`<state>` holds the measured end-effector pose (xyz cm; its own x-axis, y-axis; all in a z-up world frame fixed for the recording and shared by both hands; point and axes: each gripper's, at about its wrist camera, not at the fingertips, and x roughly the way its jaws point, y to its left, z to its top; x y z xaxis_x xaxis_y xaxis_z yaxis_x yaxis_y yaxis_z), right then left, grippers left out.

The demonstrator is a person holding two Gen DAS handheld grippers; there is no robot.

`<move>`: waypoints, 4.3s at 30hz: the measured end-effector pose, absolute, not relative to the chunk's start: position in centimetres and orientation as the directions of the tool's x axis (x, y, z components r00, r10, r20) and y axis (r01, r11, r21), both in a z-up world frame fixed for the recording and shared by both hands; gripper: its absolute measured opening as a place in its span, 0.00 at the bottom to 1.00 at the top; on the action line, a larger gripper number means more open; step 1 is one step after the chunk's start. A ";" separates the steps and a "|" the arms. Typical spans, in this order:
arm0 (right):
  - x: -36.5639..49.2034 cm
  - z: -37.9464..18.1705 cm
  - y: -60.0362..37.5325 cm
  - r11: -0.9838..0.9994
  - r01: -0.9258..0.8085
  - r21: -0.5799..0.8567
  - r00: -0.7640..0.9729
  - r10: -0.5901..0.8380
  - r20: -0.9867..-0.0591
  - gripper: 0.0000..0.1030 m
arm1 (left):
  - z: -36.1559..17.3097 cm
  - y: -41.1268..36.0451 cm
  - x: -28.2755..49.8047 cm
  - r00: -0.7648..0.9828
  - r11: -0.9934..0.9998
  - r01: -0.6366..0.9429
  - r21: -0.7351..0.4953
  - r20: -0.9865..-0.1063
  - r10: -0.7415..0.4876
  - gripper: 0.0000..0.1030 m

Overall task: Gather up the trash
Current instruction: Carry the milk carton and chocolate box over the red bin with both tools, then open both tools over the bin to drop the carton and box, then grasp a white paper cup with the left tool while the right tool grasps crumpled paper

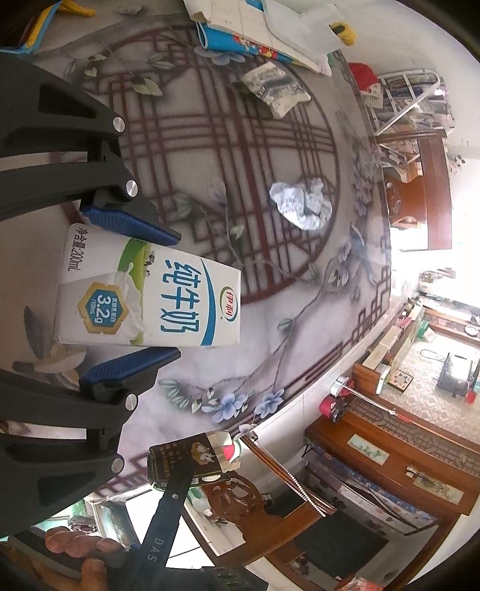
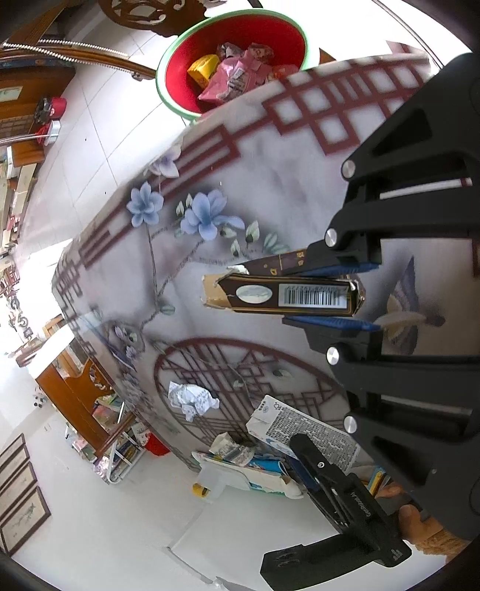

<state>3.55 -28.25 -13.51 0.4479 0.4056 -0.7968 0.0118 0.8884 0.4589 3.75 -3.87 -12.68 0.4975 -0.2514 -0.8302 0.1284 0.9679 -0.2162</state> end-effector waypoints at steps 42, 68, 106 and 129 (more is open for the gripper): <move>4.6 -15.3 -42.3 0.856 -0.001 0.517 0.409 0.472 -0.781 0.19 | -20.5 -12.4 0.2 0.269 1.000 0.008 -0.016 -0.963 -0.018 0.62; 3.5 -15.9 -57.7 0.838 0.223 0.498 0.528 0.326 -0.785 0.19 | -13.6 -36.4 8.5 0.342 0.886 0.382 -0.262 -0.851 -0.399 0.50; 10.9 -15.5 -32.6 0.862 0.037 0.506 0.435 0.442 -0.784 0.49 | -14.9 8.0 15.1 0.412 0.977 -0.167 0.134 -0.891 0.193 0.88; 27.3 -19.3 -3.5 0.895 -0.170 0.412 0.218 0.442 -0.870 0.49 | -20.7 17.5 20.7 0.396 0.970 -0.235 -0.059 -0.917 0.040 0.56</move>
<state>27.32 -3.46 -19.27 0.2176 0.4416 -0.8704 -0.1700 0.8953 0.4118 20.72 17.49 -20.72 0.3962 0.0402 -0.9173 -0.2347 0.9703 -0.0588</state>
